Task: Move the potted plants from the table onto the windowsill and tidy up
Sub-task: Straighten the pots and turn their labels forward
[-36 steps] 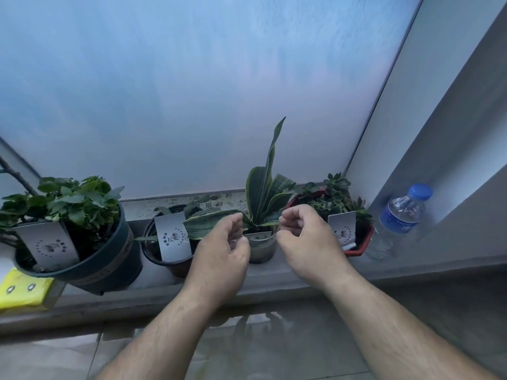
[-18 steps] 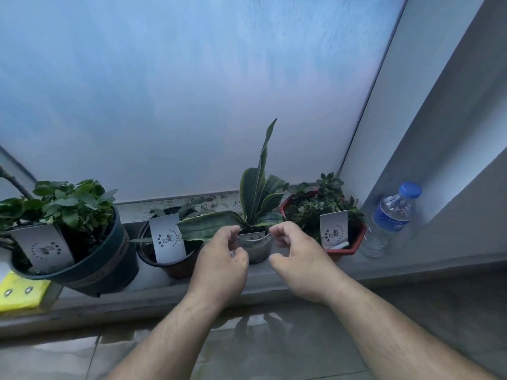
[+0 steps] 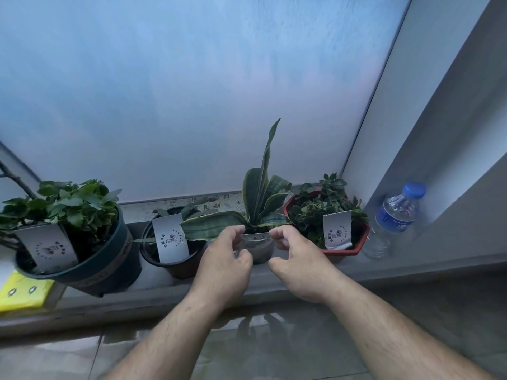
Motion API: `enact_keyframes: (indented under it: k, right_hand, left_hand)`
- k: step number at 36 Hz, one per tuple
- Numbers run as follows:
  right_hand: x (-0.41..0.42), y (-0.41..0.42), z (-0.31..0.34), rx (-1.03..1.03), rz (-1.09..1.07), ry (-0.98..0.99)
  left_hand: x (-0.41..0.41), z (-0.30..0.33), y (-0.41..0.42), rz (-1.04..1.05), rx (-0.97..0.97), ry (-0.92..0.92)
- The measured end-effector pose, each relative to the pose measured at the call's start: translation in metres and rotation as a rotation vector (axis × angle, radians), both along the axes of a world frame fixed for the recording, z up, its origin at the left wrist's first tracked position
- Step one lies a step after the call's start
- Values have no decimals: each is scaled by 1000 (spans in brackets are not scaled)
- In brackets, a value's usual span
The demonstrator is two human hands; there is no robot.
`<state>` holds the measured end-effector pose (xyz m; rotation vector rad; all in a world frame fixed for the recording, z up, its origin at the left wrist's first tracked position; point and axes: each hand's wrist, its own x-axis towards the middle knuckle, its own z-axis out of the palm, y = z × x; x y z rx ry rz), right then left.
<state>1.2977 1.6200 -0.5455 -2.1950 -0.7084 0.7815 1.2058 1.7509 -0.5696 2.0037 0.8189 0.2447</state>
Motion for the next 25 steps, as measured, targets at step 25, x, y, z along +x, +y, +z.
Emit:
enact_keyframes:
  k: [25]
  right_hand:
    - [3,-4,4,16,-37,-4]
  left_hand:
    - [-3,8,4,27,23,-24]
